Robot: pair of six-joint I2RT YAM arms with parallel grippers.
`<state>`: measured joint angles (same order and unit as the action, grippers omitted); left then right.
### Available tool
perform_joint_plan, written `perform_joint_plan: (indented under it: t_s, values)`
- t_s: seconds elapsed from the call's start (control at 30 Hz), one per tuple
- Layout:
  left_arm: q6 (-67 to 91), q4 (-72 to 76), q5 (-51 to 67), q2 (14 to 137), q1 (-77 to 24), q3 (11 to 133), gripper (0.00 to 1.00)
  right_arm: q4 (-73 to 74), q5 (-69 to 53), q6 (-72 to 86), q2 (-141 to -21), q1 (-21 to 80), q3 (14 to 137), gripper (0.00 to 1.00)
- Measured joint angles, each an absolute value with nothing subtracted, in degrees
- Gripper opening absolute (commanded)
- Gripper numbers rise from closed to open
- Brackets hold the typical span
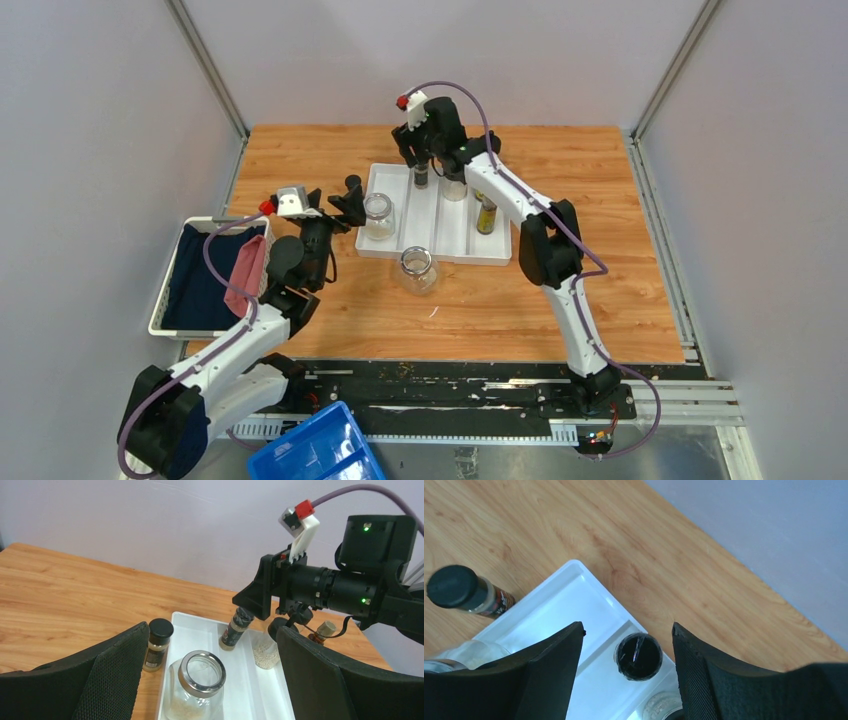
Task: Organize the condiment bottles
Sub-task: Place the bottle in the storage box, then move the bottle to the storage box.
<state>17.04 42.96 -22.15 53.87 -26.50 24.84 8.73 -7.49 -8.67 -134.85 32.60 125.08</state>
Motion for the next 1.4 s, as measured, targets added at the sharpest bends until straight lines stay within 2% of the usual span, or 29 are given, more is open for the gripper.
perform_joint_plan:
  t_s: [0.23,0.4,0.7,0.8,0.9,1.4]
  values:
    - [17.7,42.9,-22.3,53.0,-26.5,24.6,1.00,9.6,-7.9,-10.9,-132.5,33.9,126.5,0.69]
    - [18.3,42.8,-22.8,51.5,-26.5,24.6,1.00,11.0,-10.1,-13.4,-126.3,35.9,119.2,0.72]
    - [18.7,42.8,-23.3,45.5,-26.5,24.6,1.00,16.0,-22.3,-16.6,-117.0,38.7,112.2,0.79]
    - [18.7,42.8,-23.4,44.4,-26.5,24.6,1.00,19.0,-26.9,-17.9,-116.9,39.2,112.3,0.81]
    - [18.6,42.8,-23.4,44.1,-26.5,24.6,1.00,21.4,-29.5,-18.3,-117.1,39.6,112.3,0.89]
    - [18.0,42.7,-23.5,45.0,-26.5,24.6,1.00,25.6,-37.3,-19.4,-127.1,40.2,116.7,0.91]
